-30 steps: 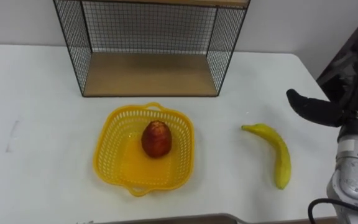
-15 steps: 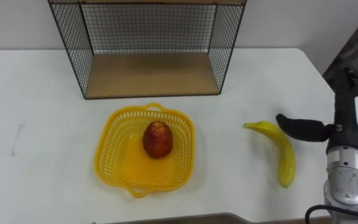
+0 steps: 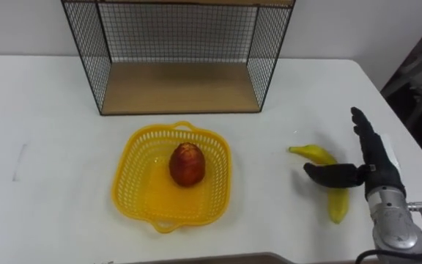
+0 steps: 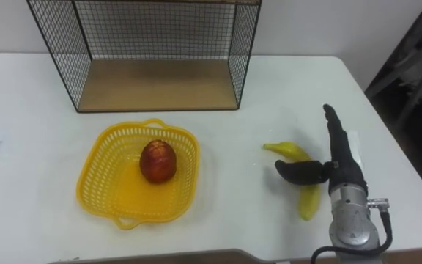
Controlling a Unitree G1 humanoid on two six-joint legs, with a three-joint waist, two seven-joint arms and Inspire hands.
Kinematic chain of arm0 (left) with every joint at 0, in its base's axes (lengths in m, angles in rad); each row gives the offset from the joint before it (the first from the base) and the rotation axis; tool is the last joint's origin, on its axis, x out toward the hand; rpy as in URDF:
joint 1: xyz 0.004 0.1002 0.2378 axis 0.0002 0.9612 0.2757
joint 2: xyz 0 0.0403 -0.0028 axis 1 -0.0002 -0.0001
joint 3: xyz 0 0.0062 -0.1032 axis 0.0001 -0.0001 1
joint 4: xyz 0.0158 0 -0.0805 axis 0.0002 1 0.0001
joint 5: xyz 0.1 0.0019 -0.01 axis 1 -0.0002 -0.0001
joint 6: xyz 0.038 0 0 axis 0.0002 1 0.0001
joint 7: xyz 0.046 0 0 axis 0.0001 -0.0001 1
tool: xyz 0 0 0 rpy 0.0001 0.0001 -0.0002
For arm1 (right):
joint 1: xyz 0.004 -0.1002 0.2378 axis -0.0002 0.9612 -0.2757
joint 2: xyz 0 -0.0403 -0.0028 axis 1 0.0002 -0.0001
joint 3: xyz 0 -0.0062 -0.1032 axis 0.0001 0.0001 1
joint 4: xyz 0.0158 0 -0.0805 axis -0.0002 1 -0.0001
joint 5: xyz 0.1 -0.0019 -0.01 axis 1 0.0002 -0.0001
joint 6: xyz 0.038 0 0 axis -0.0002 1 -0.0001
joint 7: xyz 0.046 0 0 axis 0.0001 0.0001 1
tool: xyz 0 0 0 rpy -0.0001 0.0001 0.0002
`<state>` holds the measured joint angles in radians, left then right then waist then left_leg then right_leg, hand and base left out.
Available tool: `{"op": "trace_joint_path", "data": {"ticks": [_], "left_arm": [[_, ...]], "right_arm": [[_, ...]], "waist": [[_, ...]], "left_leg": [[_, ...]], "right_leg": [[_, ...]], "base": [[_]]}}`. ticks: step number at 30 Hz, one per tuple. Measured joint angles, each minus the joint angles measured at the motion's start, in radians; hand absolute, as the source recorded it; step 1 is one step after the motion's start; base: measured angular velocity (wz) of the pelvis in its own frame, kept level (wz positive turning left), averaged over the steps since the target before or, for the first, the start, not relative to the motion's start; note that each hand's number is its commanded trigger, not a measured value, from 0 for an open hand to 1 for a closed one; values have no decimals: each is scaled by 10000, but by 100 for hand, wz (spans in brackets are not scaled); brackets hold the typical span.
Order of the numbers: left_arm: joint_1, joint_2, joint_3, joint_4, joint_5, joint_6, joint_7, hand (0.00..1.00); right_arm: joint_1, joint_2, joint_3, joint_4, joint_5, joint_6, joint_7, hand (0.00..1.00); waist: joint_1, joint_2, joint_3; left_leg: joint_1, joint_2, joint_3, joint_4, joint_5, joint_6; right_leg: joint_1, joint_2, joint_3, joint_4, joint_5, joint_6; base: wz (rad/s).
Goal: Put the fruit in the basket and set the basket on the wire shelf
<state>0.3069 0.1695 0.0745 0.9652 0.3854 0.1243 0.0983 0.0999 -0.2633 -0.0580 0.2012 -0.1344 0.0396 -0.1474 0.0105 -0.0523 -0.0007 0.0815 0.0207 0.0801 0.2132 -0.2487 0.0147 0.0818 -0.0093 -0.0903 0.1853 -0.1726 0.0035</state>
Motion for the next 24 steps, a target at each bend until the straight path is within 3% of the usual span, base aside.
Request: {"op": "trace_joint_path", "data": {"ticks": [9, 16, 18, 19, 20, 21, 24], "left_arm": [[54, -9, 5, -1, 8, 111, 5, 0], [15, -10, 44, -211, 22, 339, 6, 0], [-1, -10, 46, -228, 24, 445, -1, 0], [3, -7, 57, -227, 25, 521, -2, 0], [3, -6, 57, -229, 37, 562, -2, 0], [-4, -7, 57, -228, 225, 661, -8, 0], [-27, 4, 61, -228, 464, 795, -17, 0]], "right_arm": [[20, 22, 104, 822, -385, 40, 358, 0], [-81, 21, 0, 1547, -624, -73, 980, 0], [-166, 20, -101, 1768, -735, -172, 1169, 31], [-211, 20, -120, 1860, -810, -178, 1246, 55], [-221, 19, -125, 1921, -867, -179, 1276, 86], [-220, 21, -143, 1976, -903, -180, 1288, 97], [-221, 23, -363, 2130, -1081, -180, 1265, 100]], "waist": [[6, 33, -20], [-40, -94, -63], [-49, -103, -72], [-45, -114, -77], [-45, -126, -77], [-54, -148, -78], [-57, -205, -120]], "left_leg": [[25, 2, -10, 88, 0, 0], [165, -29, -321, 127, -1, 0], [170, -36, -341, 171, -2, -2], [167, -37, -320, 186, -1, -2], [166, -40, -324, 194, -1, -2], [167, -54, -406, 222, -2, -1], [164, -94, -510, 234, -1, 2]], "right_leg": [[48, -7, -44, 0, 0, 0], [337, -39, -257, -34, 0, 0], [409, -39, -276, -131, 2, -3], [431, -37, -285, -158, 5, -9], [442, -37, -287, -164, 5, -9], [440, -39, -304, -192, 5, -8], [477, -64, -357, -209, -2, 3]], "base": [[0], [9], [7], [0], [6], [10], [8]]}}
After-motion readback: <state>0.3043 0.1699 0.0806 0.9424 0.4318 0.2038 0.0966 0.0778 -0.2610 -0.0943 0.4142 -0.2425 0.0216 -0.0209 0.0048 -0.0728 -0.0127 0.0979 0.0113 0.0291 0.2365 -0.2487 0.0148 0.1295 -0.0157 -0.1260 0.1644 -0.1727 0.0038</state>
